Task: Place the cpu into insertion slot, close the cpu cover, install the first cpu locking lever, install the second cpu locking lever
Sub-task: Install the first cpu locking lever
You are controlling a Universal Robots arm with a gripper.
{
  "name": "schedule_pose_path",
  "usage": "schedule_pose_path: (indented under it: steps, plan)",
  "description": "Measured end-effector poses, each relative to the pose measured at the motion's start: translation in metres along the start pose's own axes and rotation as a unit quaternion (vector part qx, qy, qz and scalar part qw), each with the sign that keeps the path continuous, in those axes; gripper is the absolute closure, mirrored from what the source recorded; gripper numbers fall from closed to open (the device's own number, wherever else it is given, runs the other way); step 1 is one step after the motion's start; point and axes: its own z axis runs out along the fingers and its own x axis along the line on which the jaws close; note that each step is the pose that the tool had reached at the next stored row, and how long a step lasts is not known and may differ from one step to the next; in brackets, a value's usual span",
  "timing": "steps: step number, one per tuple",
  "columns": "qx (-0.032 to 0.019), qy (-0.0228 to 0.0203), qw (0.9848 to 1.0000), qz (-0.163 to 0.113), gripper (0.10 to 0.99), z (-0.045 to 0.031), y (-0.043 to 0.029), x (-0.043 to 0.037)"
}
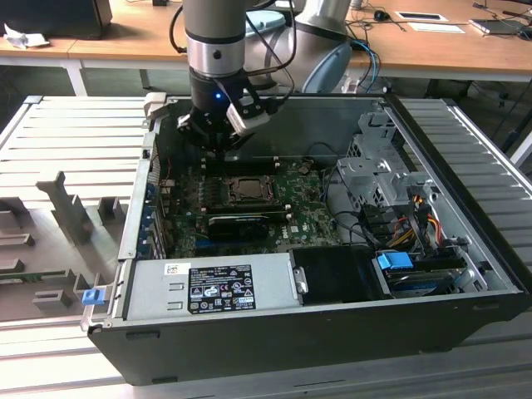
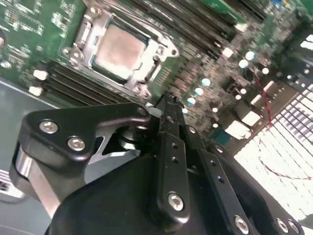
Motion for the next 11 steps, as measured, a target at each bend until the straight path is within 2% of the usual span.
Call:
schedule_pose_path:
  steps: [3,5,11]
  plan:
    - [-0.0002,-0.0004,1.0,0.0,0.98,0.0009,0.0002,0.0083]
    - [-0.001,-0.0009,1.0,0.0,0.98,0.0029,0.001,0.0175]
    - [-0.0015,-0.0008,1.0,0.0,0.98,0.006,0.0099,0.0218]
